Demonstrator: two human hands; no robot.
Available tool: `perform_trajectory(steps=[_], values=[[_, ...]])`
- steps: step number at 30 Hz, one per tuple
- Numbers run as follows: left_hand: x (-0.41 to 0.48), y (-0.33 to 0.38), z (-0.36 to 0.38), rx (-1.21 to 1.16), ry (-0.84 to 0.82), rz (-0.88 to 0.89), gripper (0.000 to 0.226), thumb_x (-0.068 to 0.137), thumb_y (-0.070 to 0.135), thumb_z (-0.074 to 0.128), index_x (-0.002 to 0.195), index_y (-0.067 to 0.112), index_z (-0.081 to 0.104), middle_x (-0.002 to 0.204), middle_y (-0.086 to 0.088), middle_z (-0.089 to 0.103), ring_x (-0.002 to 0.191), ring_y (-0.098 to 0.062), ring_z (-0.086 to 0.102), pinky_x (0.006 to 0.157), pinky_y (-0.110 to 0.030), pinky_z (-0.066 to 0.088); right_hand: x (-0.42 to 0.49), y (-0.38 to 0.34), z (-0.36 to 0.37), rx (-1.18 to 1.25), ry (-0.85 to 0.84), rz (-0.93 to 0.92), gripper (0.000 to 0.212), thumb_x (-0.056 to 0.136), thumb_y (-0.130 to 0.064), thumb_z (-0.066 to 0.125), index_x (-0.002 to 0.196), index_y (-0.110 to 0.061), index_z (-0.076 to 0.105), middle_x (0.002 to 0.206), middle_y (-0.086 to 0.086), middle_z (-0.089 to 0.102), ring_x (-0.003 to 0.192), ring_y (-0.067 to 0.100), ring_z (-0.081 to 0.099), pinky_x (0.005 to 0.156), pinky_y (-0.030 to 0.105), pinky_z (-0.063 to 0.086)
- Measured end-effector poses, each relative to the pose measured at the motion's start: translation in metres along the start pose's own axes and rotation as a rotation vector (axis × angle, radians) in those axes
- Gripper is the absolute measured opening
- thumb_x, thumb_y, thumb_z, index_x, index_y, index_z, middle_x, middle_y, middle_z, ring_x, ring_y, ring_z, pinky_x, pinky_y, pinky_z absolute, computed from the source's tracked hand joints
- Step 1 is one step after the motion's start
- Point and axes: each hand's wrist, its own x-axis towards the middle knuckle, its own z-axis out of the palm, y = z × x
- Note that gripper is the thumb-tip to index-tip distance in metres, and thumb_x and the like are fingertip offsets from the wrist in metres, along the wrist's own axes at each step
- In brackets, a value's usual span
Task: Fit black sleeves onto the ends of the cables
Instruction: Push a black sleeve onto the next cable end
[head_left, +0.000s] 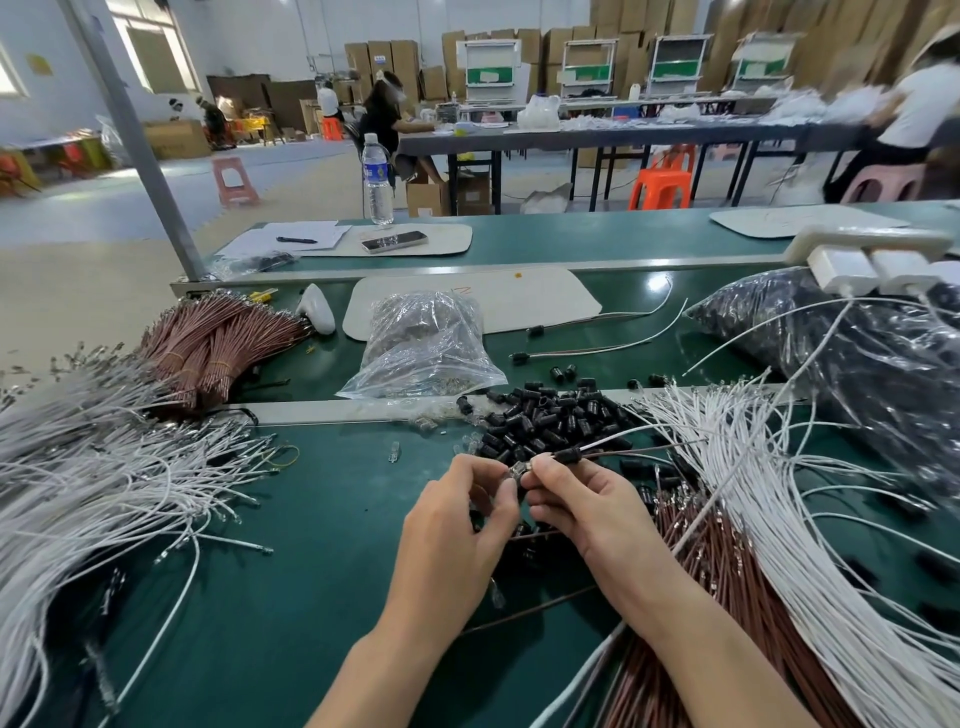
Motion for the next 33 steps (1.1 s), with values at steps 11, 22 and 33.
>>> perform_trajectory(steps=[11,22,33], values=[[-0.0008,-0.0003,0.0014,0.128,-0.018,0.101,0.013,0.095,0.052,0.043,0.102,0.044,0.049,0.090,0.018,0.065,0.084,-0.007,0.061,0.076,-0.034,0.054,0.0002,0.0013,-0.0011,-0.020,0.007,-0.039,0.033,0.065,-0.044,0.083,0.083,-0.017,0.082,0.085,0.007,0.076,0.079,0.013,0.072,0.069,0.019,0.057],[-0.0012,-0.0015,0.0020,0.113,0.003,0.125,0.013,0.097,0.048,0.046,0.104,0.039,0.053,0.091,0.020,0.064,0.086,-0.001,0.061,0.074,-0.021,0.049,-0.0010,0.0016,-0.0009,0.002,0.011,-0.013,0.029,0.066,-0.038,0.082,0.082,-0.014,0.082,0.086,0.009,0.075,0.077,0.011,0.071,0.069,0.017,0.056],[-0.0015,0.0026,-0.0005,0.117,0.022,0.187,0.021,0.097,0.053,0.053,0.107,0.034,0.055,0.093,0.020,0.063,0.089,0.001,0.061,0.076,-0.011,0.047,-0.0024,0.0002,0.0026,0.112,-0.040,0.052,0.025,0.066,-0.031,0.081,0.081,-0.011,0.082,0.090,0.011,0.077,0.080,0.014,0.074,0.070,0.019,0.058]])
